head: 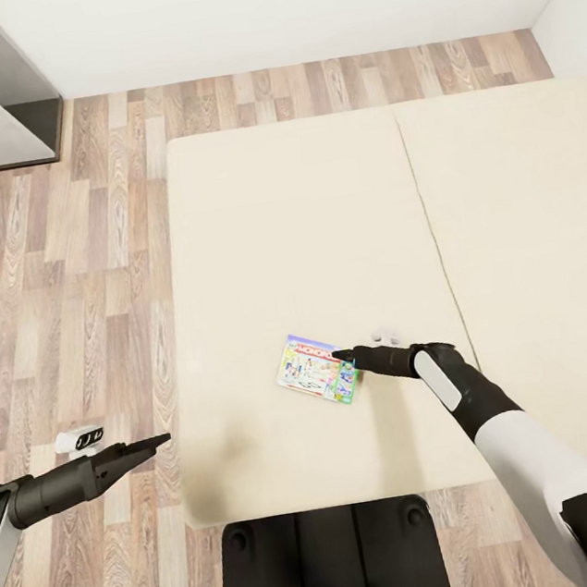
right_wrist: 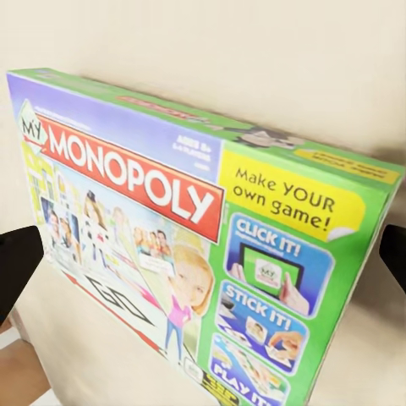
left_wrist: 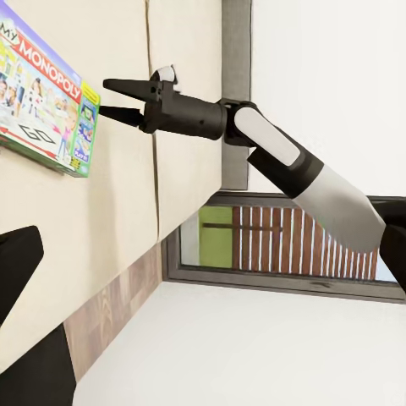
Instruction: Put all the toys in the child's room - the three board games (two on the bed and one on the table), the two jigsaw puzzles on the table, and the tennis ball on the table - inside the toy box on the table in the child's room.
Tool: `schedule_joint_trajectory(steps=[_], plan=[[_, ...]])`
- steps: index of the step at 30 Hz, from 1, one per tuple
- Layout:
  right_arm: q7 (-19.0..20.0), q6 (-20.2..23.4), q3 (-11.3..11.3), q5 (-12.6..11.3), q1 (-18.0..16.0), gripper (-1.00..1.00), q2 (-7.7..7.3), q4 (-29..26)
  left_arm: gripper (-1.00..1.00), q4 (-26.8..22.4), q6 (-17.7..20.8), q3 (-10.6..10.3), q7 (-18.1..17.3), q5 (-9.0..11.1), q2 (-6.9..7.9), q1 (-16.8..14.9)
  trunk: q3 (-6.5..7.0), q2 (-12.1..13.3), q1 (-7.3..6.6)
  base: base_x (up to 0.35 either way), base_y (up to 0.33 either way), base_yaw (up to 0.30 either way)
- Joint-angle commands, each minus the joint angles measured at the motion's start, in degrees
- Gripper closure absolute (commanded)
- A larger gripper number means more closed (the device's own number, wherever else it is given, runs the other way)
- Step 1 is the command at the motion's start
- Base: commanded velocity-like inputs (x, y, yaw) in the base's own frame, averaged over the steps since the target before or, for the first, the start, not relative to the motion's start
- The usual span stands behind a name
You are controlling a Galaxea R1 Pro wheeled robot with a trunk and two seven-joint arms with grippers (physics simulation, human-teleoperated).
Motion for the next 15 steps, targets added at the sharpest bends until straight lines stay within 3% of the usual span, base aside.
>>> schedule_joint_trajectory(steps=[1,9,15], plan=[[0.03,0.16,0.14,-0.09,-0.02,-1.0,-0.03,-0.04,-1.0,-0.01,0.61,-0.01,-0.21,-0.02,0.01,-0.01,-0.06,-0.09,0.03,0.0,0.001,0.0],[0.01,0.14,0.11,-0.06,-0.02,-1.0,0.06,-0.08,-1.0,-0.01,0.61,-0.01,-0.21,-0.02,0.01,-0.01,-0.06,-0.09,0.03,0.0,0.017,0.0],[0.01,0.18,0.14,-0.05,-0.02,-1.0,0.11,-0.09,-1.0,-0.01,0.61,-0.01,-0.21,-0.02,0.01,-0.01,-0.06,-0.09,0.03,0.0,0.168,0.0]])
